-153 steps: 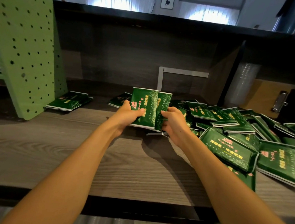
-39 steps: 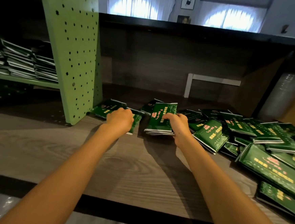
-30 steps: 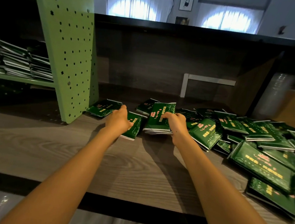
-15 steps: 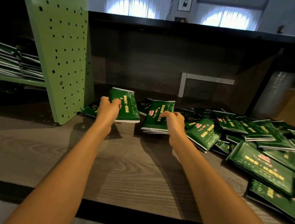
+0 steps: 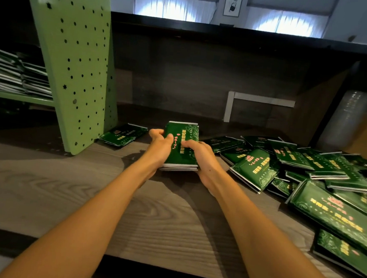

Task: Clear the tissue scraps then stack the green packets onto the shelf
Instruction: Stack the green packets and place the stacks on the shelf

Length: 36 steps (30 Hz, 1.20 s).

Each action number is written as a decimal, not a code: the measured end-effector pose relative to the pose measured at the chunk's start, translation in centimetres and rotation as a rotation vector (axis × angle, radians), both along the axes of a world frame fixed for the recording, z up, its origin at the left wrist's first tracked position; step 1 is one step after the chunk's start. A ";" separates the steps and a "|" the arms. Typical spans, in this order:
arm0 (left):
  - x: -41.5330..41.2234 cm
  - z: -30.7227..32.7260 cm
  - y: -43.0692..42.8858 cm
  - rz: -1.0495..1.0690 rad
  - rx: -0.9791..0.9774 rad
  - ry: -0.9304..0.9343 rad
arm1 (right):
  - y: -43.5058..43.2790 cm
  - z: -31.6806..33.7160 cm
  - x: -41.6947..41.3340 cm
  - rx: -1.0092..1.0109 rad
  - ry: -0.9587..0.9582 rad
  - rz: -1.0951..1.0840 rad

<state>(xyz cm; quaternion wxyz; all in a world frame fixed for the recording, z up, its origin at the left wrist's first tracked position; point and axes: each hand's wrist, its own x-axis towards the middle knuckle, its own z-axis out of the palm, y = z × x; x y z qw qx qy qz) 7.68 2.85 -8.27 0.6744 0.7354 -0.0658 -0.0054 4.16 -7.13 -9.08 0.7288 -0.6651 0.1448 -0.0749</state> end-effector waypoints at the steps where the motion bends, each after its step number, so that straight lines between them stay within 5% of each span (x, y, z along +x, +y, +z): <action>1: 0.1 0.3 0.4 0.045 0.068 -0.055 | 0.0 0.0 0.0 -0.011 0.015 -0.007; 5: 2.1 -0.3 3.7 0.270 0.693 -0.296 | -0.1 0.0 0.0 0.015 0.047 -0.022; 7: 3.0 -1.3 5.3 0.237 0.952 -0.227 | -0.1 -0.1 0.1 0.024 0.048 -0.025; 10: 3.5 -2.4 6.3 0.116 1.126 -0.062 | 0.1 -0.1 0.0 0.034 0.045 -0.021; 15: 2.7 -1.6 5.5 0.148 1.231 -0.083 | 0.0 0.0 -0.2 0.054 0.049 -0.037; 21: 1.3 -0.1 5.4 0.375 1.146 -0.360 | -0.5 0.3 -0.4 0.106 0.035 -0.046; 26: 1.6 -0.5 6.1 0.241 1.135 -0.069 | -0.5 0.4 -0.4 0.064 0.043 -0.090; 36: 1.6 0.5 5.6 0.295 0.419 -0.133 | -2.0 0.8 -0.8 0.058 0.021 -0.157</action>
